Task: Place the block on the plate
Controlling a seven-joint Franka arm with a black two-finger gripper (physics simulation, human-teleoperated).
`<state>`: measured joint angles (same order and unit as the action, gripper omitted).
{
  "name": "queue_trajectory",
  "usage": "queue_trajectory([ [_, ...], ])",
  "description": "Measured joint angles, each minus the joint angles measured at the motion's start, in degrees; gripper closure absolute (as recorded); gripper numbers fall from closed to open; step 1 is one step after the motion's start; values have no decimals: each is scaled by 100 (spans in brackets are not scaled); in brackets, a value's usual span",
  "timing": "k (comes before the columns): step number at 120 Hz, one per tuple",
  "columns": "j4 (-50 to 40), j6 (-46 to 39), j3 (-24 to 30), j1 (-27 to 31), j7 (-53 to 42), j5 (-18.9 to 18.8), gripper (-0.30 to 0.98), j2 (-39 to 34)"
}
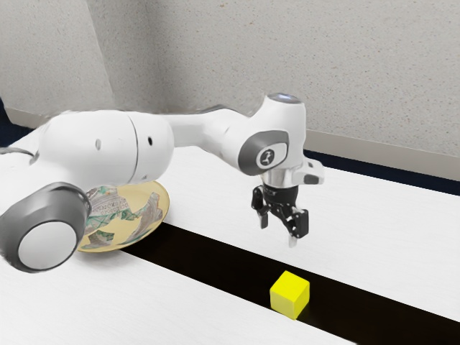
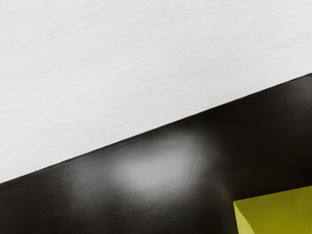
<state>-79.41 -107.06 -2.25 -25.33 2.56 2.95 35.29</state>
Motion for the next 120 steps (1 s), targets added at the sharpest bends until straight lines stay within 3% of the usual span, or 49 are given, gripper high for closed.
queue_trajectory([
  [24,720,-481,16,-527,524,102,0,857],
  [80,705,-735,102,-238,1328,321,0,863],
  [120,388,-713,77,-370,1568,327,0,879],
])
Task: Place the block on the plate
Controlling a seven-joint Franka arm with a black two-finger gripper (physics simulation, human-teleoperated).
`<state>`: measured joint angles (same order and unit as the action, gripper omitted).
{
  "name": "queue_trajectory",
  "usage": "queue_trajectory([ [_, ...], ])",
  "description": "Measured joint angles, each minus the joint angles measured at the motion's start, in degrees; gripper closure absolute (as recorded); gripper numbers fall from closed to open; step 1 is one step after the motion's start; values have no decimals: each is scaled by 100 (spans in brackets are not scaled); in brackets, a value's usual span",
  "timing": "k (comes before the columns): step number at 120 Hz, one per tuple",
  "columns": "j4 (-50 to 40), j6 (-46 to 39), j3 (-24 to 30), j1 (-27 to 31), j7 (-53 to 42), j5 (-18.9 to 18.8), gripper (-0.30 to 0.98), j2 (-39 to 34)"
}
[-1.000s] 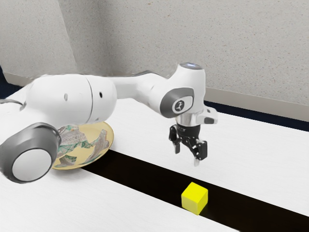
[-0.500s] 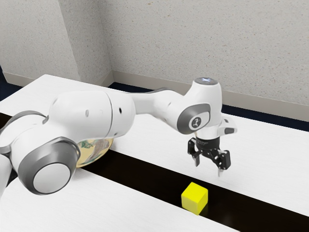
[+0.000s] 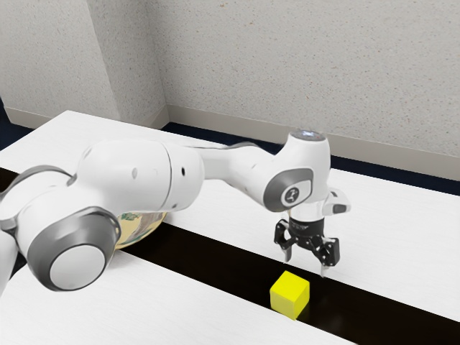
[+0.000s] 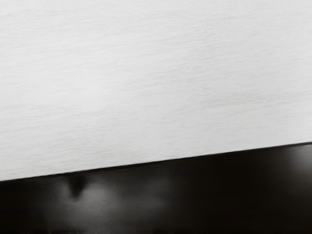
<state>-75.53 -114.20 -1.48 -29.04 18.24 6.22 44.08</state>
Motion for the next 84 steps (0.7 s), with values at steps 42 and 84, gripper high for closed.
queue_trajectory([
  [42,-595,-114,-170,-175,-38,311,0,-199],
  [84,-1282,-227,-433,-487,-85,453,0,-743],
])
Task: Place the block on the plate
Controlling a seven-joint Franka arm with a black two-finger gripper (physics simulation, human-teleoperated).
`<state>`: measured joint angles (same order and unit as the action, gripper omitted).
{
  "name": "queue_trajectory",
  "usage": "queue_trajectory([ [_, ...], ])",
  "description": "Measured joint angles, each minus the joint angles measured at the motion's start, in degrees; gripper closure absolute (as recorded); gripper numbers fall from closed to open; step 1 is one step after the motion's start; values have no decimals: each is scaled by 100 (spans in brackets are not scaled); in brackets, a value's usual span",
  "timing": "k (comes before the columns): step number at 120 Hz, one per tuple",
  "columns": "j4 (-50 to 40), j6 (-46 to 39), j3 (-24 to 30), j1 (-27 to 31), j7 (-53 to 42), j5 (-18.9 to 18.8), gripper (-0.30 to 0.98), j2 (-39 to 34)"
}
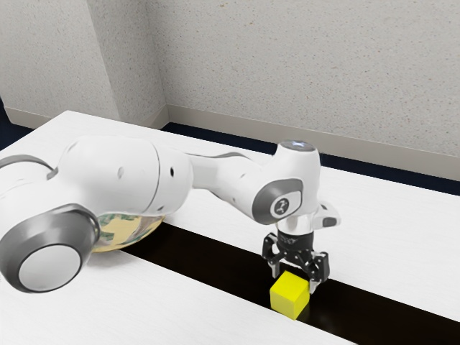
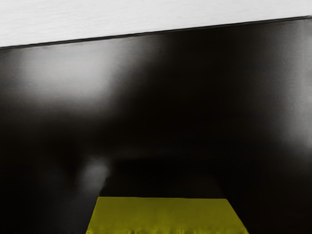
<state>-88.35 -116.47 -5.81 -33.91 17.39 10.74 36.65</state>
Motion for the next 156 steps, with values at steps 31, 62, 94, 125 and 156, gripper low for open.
queue_trajectory([
  [31,-460,-191,-7,-145,-19,145,0,-244],
  [62,-826,-326,-8,-191,-32,157,1,-451],
  [94,-826,-417,-32,-201,-41,143,22,-438],
  [125,-802,-425,-167,-265,-29,92,34,-516],
  [156,-806,-130,-728,390,5,-137,35,-1527],
])
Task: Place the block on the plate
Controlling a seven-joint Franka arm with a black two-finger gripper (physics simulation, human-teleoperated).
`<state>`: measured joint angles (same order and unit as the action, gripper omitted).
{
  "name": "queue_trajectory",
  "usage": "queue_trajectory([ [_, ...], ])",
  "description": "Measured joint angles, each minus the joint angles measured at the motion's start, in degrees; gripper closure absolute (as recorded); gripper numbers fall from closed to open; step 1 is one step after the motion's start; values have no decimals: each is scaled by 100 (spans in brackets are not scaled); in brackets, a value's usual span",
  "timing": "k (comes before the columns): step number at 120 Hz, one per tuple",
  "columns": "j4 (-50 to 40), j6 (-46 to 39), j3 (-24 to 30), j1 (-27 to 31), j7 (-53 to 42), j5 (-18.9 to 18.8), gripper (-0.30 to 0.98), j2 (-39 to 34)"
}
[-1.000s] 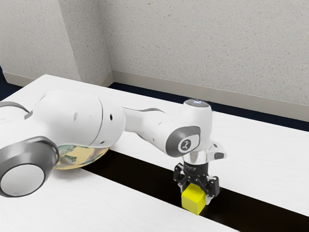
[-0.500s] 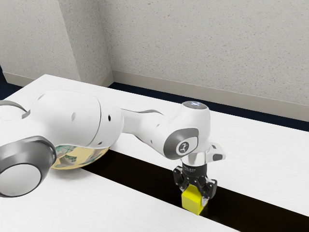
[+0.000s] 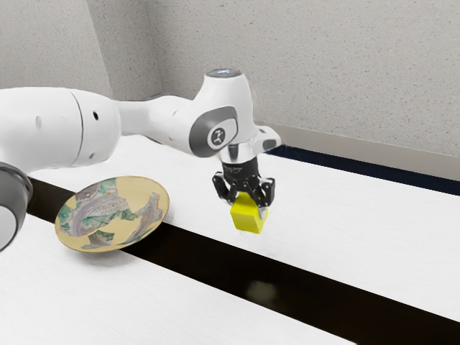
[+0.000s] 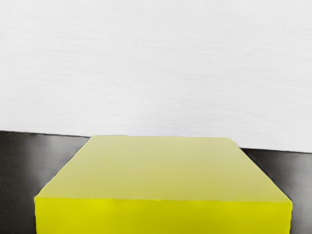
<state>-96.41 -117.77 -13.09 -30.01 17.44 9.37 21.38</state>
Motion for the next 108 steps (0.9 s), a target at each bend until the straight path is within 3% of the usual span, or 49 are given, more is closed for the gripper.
queue_trajectory([
  [8,-93,188,-18,416,10,-141,34,-327],
  [26,-1307,438,-16,1451,38,-478,34,-1500],
  [38,-1604,524,-9,2064,52,-590,34,-1727],
  [76,-1370,361,-17,3147,59,-486,34,-729],
  [108,-1297,250,-27,3244,0,-387,11,-654],
])
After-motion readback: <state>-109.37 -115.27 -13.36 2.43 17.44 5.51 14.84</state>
